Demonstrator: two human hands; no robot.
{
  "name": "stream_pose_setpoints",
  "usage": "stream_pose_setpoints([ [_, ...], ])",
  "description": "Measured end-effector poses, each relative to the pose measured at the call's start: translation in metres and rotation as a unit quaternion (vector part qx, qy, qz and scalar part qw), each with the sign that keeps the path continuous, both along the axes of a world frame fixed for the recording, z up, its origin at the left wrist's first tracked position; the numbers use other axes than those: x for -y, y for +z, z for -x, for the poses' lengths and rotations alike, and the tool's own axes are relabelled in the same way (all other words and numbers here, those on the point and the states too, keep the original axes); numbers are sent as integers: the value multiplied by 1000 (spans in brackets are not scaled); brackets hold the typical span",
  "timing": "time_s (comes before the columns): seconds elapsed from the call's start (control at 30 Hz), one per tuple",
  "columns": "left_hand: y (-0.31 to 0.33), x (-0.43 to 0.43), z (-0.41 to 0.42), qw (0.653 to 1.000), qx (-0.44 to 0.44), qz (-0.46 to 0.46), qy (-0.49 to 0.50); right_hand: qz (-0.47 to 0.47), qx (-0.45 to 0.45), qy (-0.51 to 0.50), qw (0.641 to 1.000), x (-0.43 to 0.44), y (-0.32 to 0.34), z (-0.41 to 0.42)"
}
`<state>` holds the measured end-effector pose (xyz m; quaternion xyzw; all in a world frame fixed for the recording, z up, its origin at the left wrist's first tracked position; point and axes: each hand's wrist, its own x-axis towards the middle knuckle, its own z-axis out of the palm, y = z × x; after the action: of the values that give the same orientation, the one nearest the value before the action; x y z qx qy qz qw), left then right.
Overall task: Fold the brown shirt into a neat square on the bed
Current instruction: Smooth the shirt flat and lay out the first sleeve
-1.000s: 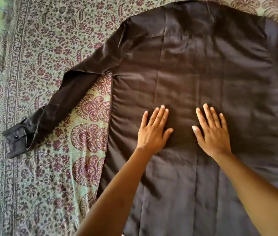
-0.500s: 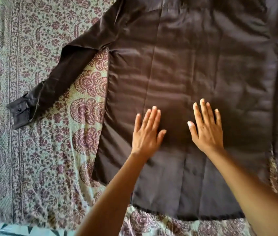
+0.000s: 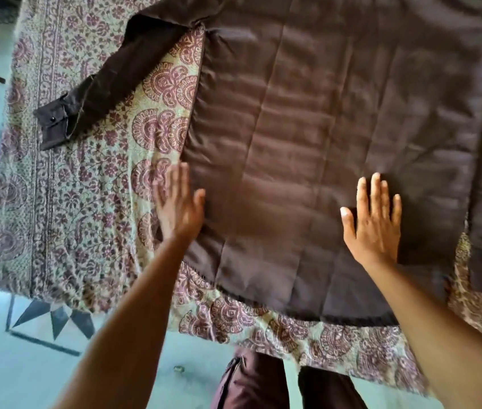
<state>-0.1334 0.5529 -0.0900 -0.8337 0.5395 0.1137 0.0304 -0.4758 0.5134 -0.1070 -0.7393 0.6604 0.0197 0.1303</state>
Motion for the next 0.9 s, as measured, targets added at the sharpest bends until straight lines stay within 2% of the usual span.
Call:
stream_pose_setpoints([
  [0.1, -1, -21, 69, 983, -41, -10, -180, 8, -10, -8, 1000, -38, 0, 19],
  [0.13, -4, -28, 78, 976, -43, -26, -210, 9, -14, -17, 1000, -50, 0, 27],
  [0.2, -11, -36, 68, 983, -33, -30, -177, 18, -17, -45, 999, -70, -2, 43],
  [0.3, -13, -44, 20, 1000, -5, -28, -7, 34, -5, -83, 996, -79, -5, 55],
  [0.4, -9, -57, -23, 994, 5, -27, 106, 39, -4, -82, 996, -80, -7, 53],
  [0.47, -7, -63, -22, 990, 9, -8, 137, 37, -6, -85, 996, -80, -7, 54],
  [0.53, -7, -68, -2, 994, -6, 11, 107, 32, -10, -84, 996, -81, -7, 56],
  [0.63, -10, -78, 24, 999, -37, -25, 1, 33, -18, -80, 996, -80, -8, 58],
  [0.77, -4, -72, 15, 996, -52, -57, 51, 24, -35, -70, 997, -76, -1, 59],
  [0.9, 18, -32, 23, 995, -74, -36, -51, 20, -33, -69, 997, -46, 30, 53],
])
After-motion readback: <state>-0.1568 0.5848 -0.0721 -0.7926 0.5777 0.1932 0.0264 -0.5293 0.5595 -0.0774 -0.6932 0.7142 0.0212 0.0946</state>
